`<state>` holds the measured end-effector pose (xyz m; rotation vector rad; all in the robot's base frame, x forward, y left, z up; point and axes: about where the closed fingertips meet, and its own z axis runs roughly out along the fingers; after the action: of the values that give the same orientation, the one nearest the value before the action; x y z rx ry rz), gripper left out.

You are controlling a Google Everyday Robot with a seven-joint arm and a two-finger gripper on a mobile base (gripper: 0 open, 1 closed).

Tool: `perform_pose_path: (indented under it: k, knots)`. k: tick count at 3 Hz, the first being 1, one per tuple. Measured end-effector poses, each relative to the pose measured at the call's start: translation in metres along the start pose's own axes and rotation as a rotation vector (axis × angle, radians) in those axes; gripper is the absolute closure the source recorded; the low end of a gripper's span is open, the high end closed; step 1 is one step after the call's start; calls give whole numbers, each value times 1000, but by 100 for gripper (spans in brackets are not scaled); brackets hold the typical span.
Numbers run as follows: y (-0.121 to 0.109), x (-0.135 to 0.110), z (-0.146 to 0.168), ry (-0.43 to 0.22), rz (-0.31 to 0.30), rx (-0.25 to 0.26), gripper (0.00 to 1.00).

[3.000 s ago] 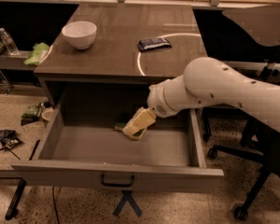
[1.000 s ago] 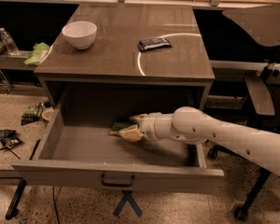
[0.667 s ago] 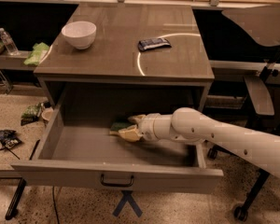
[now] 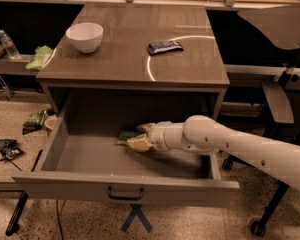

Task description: Pick sponge from top drawer and place on counter

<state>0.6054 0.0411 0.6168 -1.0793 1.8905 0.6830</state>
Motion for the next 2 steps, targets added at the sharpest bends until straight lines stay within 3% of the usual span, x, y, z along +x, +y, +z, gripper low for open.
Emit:
perform_pose_path:
  k: [2]
  knots:
    - [0,-93,-139,-85,-98,125,100]
